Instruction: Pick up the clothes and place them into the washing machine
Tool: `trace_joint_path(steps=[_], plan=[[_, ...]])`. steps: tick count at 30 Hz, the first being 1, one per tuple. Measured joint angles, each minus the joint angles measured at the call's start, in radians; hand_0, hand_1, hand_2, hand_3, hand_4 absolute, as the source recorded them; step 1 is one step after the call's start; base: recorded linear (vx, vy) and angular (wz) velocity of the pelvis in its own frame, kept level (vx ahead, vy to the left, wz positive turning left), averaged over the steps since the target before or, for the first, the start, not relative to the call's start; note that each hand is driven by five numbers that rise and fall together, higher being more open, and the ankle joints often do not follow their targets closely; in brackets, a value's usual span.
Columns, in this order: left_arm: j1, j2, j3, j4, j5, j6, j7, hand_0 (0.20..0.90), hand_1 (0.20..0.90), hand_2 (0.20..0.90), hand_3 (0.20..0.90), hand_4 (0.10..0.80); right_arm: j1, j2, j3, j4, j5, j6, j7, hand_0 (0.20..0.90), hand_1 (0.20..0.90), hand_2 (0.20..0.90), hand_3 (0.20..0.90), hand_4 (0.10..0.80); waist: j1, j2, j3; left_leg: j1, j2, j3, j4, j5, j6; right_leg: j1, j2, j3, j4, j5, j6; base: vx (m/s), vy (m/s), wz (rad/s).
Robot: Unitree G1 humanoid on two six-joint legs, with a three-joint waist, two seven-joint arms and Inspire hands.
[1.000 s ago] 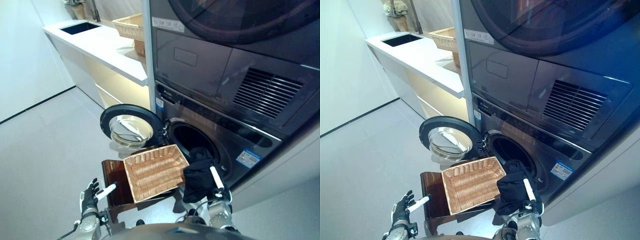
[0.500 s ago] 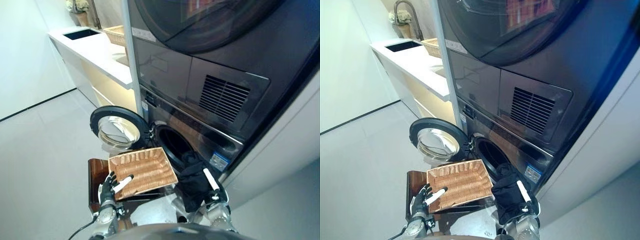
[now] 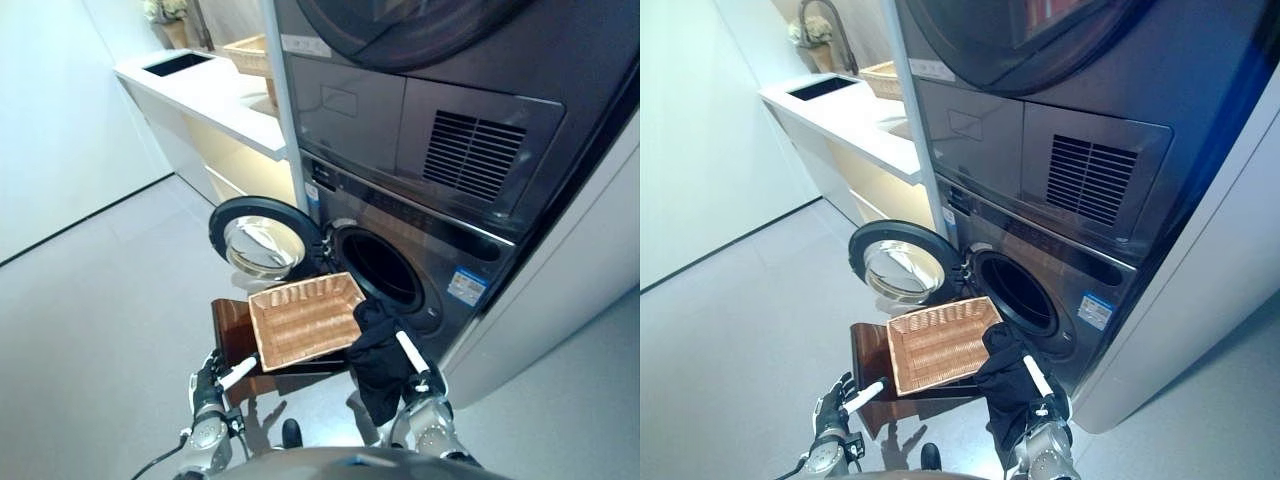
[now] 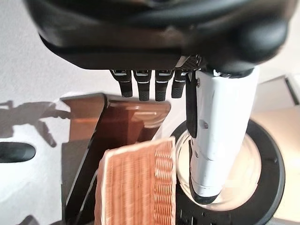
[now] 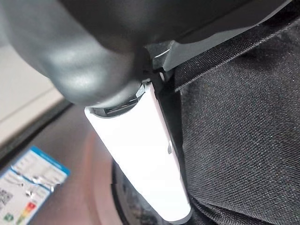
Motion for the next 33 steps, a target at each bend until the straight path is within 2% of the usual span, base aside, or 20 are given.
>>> trace_joint_path(steps=[1,2,3,4,5,6,7,10,13,15,18,21,27,28,29,30,31,32,33], plan=[[0.011,-0.007,0.001,-0.002,0.0,0.0,0.002,0.9,0.9,0.9,0.9,0.8,0.001,-0.008,0.004,0.0,0.001,-0.001,-0.001,0.2,0.2,0.2,0.2,0.3,0.012,0.012,-0.007,0.027,0.004,-0.007,0.024,-0.046,0.025,0.006,-0.001,-0.003,-0.013,0.01,0.019,0.098,0.102,-0.43],[0.014,-0.008,0.002,-0.003,0.001,-0.001,0.001,0.9,0.9,0.9,0.9,0.8,0.002,-0.009,0.0,0.004,0.001,-0.003,-0.002,0.2,0.2,0.2,0.2,0.3,0.01,0.013,-0.015,0.038,0.007,-0.008,-0.007,-0.038,0.066,0.005,0.001,-0.004,-0.022,0.028,0.045,0.059,0.059,-0.22],[0.001,0.002,0.004,-0.007,0.0,-0.002,0.001,0.9,0.9,0.9,0.9,0.8,0.005,-0.004,-0.004,0.009,0.003,-0.001,-0.016,0.2,0.2,0.2,0.2,0.3,0.002,-0.007,-0.021,0.042,-0.017,-0.005,-0.036,-0.023,0.085,0.004,-0.016,0.028,-0.013,0.043,0.057,0.091,0.086,0.1],[-0.002,0.006,0.004,-0.01,0.001,-0.002,0.0,0.9,0.9,0.9,0.9,0.8,0.004,0.002,-0.007,0.014,0.003,-0.001,-0.019,0.2,0.2,0.2,0.2,0.3,0.002,-0.016,-0.02,0.044,-0.024,-0.006,-0.05,-0.023,0.085,0.004,-0.022,0.028,-0.011,0.044,0.058,0.123,0.125,0.24],[-0.006,0.015,0.005,-0.012,0.001,-0.002,0.001,0.9,0.9,0.9,0.9,0.8,0.004,0.013,-0.016,0.02,0.003,0.0,-0.02,0.2,0.2,0.2,0.2,0.3,0.003,-0.047,-0.025,0.057,-0.043,-0.005,-0.083,-0.006,0.1,0.005,-0.035,0.026,-0.016,0.048,0.062,0.093,0.093,0.23],[-0.006,0.021,0.004,-0.012,0.001,0.0,0.001,0.9,0.9,0.9,0.9,0.8,0.001,0.019,-0.02,0.02,0.003,-0.001,-0.02,0.2,0.2,0.2,0.2,0.3,-0.002,-0.057,-0.023,0.059,-0.057,-0.016,-0.094,0.007,0.117,0.003,-0.04,0.028,-0.007,0.059,0.079,0.064,0.091,0.34],[-0.006,0.022,0.004,-0.012,0.001,0.0,0.001,0.9,0.9,0.9,0.9,0.8,0.001,0.022,-0.022,0.021,0.004,-0.001,-0.02,0.2,0.2,0.2,0.2,0.3,-0.009,-0.054,-0.02,0.065,-0.058,-0.012,-0.103,0.034,0.122,0.004,-0.046,0.03,0.002,0.064,0.08,0.023,0.092,0.23],[-0.008,0.036,0.002,-0.013,0.004,0.0,0.003,0.9,0.9,0.9,0.9,0.8,-0.024,0.03,-0.024,0.023,0.018,-0.002,-0.018,0.2,0.2,0.2,0.2,0.3,-0.014,-0.049,0.003,0.094,-0.073,-0.015,-0.138,0.051,0.134,-0.016,-0.051,0.04,0.072,0.055,0.096,0.008,0.073,0.0],[-0.009,0.043,0.002,-0.016,0.004,-0.001,0.007,0.9,0.9,0.9,0.9,0.8,-0.038,0.033,-0.014,0.023,0.022,-0.002,-0.018,0.2,0.2,0.2,0.2,0.3,-0.012,-0.043,0.018,0.111,-0.069,-0.016,-0.155,0.063,0.133,-0.043,-0.044,0.05,0.115,0.049,0.09,0.049,-0.019,-0.1],[-0.016,0.053,-0.002,-0.02,0.004,0.0,0.012,0.9,0.9,0.9,0.9,0.8,-0.05,0.041,-0.016,0.023,0.024,-0.003,-0.018,0.2,0.2,0.2,0.2,0.3,-0.014,-0.051,0.029,0.111,-0.064,-0.018,-0.166,0.07,0.123,-0.029,-0.046,0.04,0.05,0.043,0.082,0.1,-0.146,-0.11],[-0.03,0.053,0.003,-0.021,0.004,-0.002,0.012,0.9,0.9,0.9,0.9,0.8,-0.049,0.039,-0.016,0.023,0.033,-0.003,-0.02,0.2,0.2,0.2,0.2,0.3,-0.015,-0.04,0.039,0.106,-0.03,-0.052,-0.167,0.08,0.094,0.07,0.004,0.021,-0.122,0.116,0.072,0.099,-0.229,0.09],[-0.032,0.044,0.007,-0.023,0.004,-0.002,0.012,0.9,0.9,0.9,0.9,0.8,-0.047,0.029,-0.019,0.023,0.036,-0.004,-0.02,0.2,0.2,0.2,0.2,0.3,-0.016,-0.039,0.036,0.113,-0.013,-0.071,-0.166,0.089,0.085,0.131,0.026,-0.012,-0.21,0.159,0.059,0.06,-0.112,0.17],[-0.011,0.029,0.009,-0.026,0.003,-0.002,0.008,0.9,0.9,0.9,0.9,0.8,-0.045,0.011,-0.024,0.011,0.037,-0.006,-0.02,0.2,0.2,0.2,0.2,0.3,-0.012,-0.02,0.024,0.106,0.027,-0.113,-0.143,0.093,0.05,0.165,0.073,-0.059,-0.217,0.143,0.03,-0.052,-0.175,0.24],[-0.016,0.029,0.006,-0.026,0.003,-0.003,0.003,0.9,0.9,0.9,0.9,0.8,-0.046,0.012,-0.025,0.007,0.039,-0.012,-0.02,0.2,0.2,0.2,0.2,0.3,-0.019,-0.018,0.025,0.06,0.032,-0.132,-0.086,0.089,0.033,0.164,0.075,-0.065,-0.218,0.133,0.019,-0.103,-0.044,0.62],[-0.028,0.026,0.001,-0.028,0.003,-0.004,-0.01,0.9,0.9,0.9,0.9,0.8,-0.049,0.011,-0.027,0.008,0.046,-0.026,-0.02,0.2,0.2,0.2,0.2,0.3,-0.012,-0.019,0.035,0.014,0.024,-0.161,-0.025,0.104,0.01,0.156,0.077,-0.062,-0.218,0.128,0.011,-0.029,-0.01,0.67],[-0.032,0.024,-0.009,-0.028,0.002,-0.003,-0.012,0.9,0.9,0.9,0.9,0.8,-0.052,0.007,-0.033,0.009,0.053,-0.027,-0.02,0.2,0.2,0.2,0.2,0.3,-0.011,-0.021,0.044,-0.003,0.014,-0.182,0.001,0.125,-0.02,0.157,0.07,-0.062,-0.218,0.131,0.005,0.138,0.09,0.37],[-0.022,0.019,-0.015,-0.028,0.002,-0.003,-0.014,0.9,0.9,0.9,0.9,0.8,-0.052,0.001,-0.035,0.009,0.06,-0.027,-0.021,0.2,0.2,0.2,0.2,0.3,-0.001,-0.019,0.047,-0.01,0.014,-0.186,0.003,0.159,-0.063,0.162,0.059,-0.063,-0.219,0.132,0.001,0.206,0.124,0.13],[-0.009,0.013,-0.018,-0.027,0.002,-0.004,-0.017,0.9,0.9,0.9,0.9,0.8,-0.052,0.0,-0.036,0.006,0.06,-0.028,-0.022,0.2,0.2,0.2,0.2,0.3,0.0,-0.014,0.049,-0.015,0.014,-0.178,-0.029,0.143,-0.069,0.159,0.049,-0.072,-0.222,0.131,-0.002,0.194,0.116,0.08],[-0.002,0.01,-0.019,-0.027,0.002,-0.004,-0.02,0.9,0.9,0.9,0.9,0.8,-0.052,-0.004,-0.041,0.002,0.06,-0.029,-0.022,0.2,0.2,0.2,0.2,0.3,-0.002,-0.006,0.046,-0.011,0.014,-0.169,-0.07,0.134,-0.059,0.151,0.045,-0.077,-0.222,0.13,-0.001,0.108,0.071,0.04]])
